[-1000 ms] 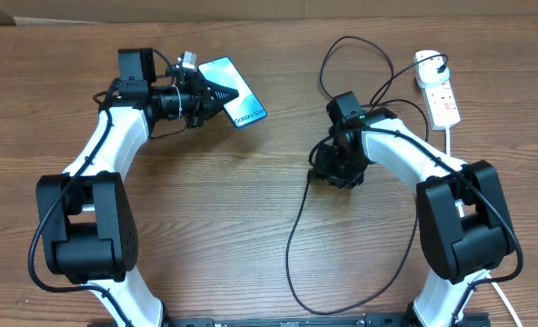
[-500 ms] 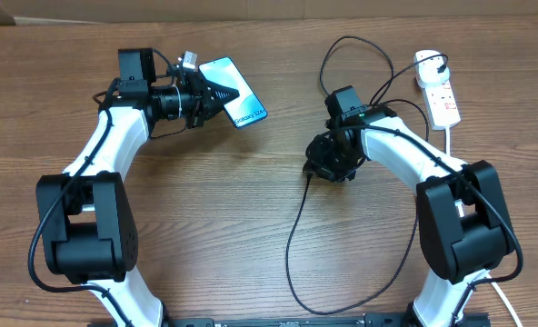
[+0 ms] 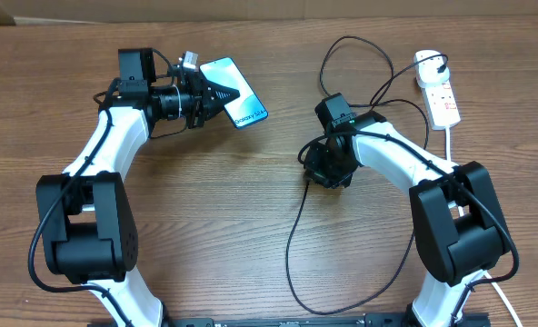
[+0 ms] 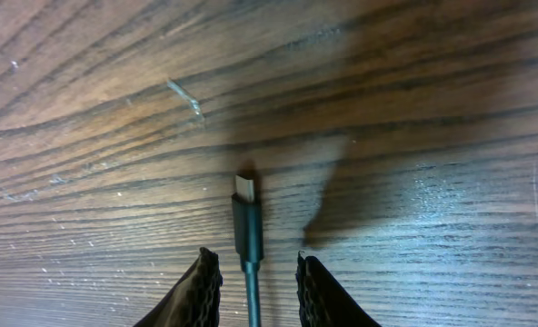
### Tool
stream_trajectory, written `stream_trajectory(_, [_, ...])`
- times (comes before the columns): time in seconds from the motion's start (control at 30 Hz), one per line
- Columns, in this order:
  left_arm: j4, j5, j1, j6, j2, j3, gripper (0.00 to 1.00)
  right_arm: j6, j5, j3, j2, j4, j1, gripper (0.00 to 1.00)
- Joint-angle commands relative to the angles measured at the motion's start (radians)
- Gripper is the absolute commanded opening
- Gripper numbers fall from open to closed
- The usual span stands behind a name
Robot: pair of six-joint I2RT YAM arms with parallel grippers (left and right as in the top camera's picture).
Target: Plug charger to phone and switch on socket
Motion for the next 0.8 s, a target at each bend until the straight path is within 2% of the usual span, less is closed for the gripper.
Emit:
stream_trajectory(0.0, [0.005, 0.047, 0.006, 0.019, -0.011, 0.013, 0.04, 0.012, 0.006, -0.015, 0.004, 0.024, 0.007, 0.28])
stream_trajectory(0.5, [0.005, 0.054, 0.007, 0.019, -0.011, 0.013, 0.04, 0.024, 0.000, -0.018, 0.030, 0.049, 0.032, 0.25])
stream_trajectory(0.6, [0.005, 0.056, 0.019, 0.019, -0.011, 0.013, 0.04, 0.023, 0.000, -0.018, 0.032, 0.050, 0.032, 0.21])
stream_trajectory(0.77, [0.005, 0.092, 0.042, 0.019, -0.011, 0.013, 0.04, 0.023, 0.008, -0.018, 0.032, 0.071, 0.031, 0.19])
